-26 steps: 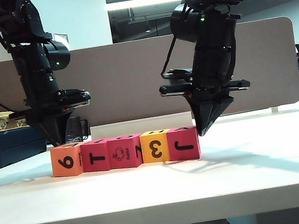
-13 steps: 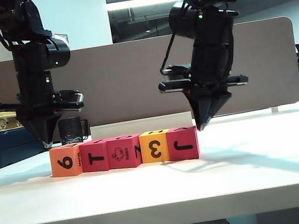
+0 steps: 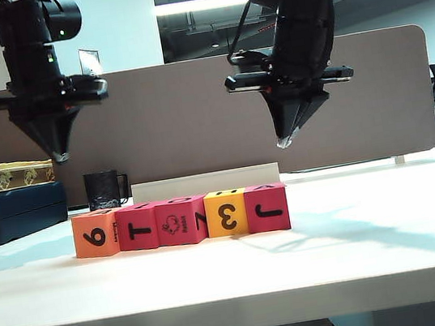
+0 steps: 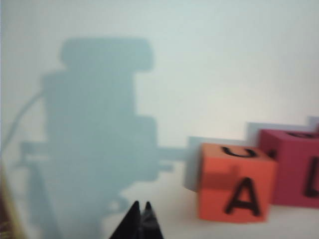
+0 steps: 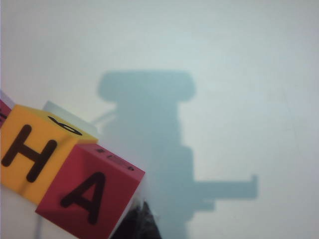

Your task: Select the appropriate blocks from the scattered letter blocks on the table and arrange them in a row to spell out "ALOHA".

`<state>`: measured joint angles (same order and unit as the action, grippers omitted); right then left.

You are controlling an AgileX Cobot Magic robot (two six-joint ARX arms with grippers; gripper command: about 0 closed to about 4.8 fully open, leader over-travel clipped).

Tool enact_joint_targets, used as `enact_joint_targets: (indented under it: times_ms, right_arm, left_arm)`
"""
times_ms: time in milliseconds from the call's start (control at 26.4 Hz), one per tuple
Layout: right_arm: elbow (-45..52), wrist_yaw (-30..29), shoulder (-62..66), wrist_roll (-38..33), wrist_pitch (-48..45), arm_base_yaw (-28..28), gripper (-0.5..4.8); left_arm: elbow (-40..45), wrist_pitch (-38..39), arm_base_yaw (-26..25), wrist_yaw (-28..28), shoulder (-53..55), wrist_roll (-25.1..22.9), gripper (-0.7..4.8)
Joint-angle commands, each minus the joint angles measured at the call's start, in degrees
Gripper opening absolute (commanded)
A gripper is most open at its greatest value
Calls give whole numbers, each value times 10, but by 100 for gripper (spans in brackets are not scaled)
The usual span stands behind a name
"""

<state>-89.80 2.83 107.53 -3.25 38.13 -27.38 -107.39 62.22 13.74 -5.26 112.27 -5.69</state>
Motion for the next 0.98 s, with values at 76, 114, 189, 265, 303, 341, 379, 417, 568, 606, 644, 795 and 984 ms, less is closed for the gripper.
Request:
enact_joint_targets:
  times_ms: [76, 114, 189, 265, 303, 341, 379, 417, 568, 606, 644, 795, 984]
  right_arm:
    - [-6, -31, -19, 3, 35, -2, -5]
    - [-6, -44, -23, 3, 39, -2, -5]
    - [-6, -68, -38, 3, 46, -2, -5]
    - [-6, -77, -56, 3, 50, -3, -5]
    - [-6, -77, -64, 3, 50, -9, -5]
    - [-6, -77, -75, 5, 52, -10, -5]
    - [-6, -77, -86, 5, 52, -10, -5]
    - [-6, -76, -98, 6, 52, -14, -5]
    - [-6, -76, -135, 10, 51, -23, -5]
    - [-6, -75, -145, 11, 52, -23, -5]
    - [-6, -74, -151, 15, 52, -23, -5]
    - [-6, -74, -169, 18, 56, -23, -5]
    - [-6, -74, -172, 19, 58, -23, -5]
  left_arm:
    - [2, 72, 4, 79, -1, 4, -6]
    - [6, 79, 8, 83, -1, 4, -6]
    - [10, 88, 17, 83, -1, 3, -6]
    - [14, 89, 27, 84, -1, 3, -6]
    - [14, 90, 31, 85, -1, 3, -6]
    - [14, 91, 33, 85, 0, 3, -6]
    - [15, 91, 38, 85, 0, 3, -6]
    - [16, 91, 42, 84, 0, 3, -6]
    - [16, 118, 44, 76, 3, 4, -6]
    - [21, 123, 44, 75, 6, 7, -6]
    - [30, 125, 44, 75, 6, 9, -6]
    - [92, 97, 44, 81, 6, 12, -6]
    - [152, 27, 45, 92, 6, 13, -6]
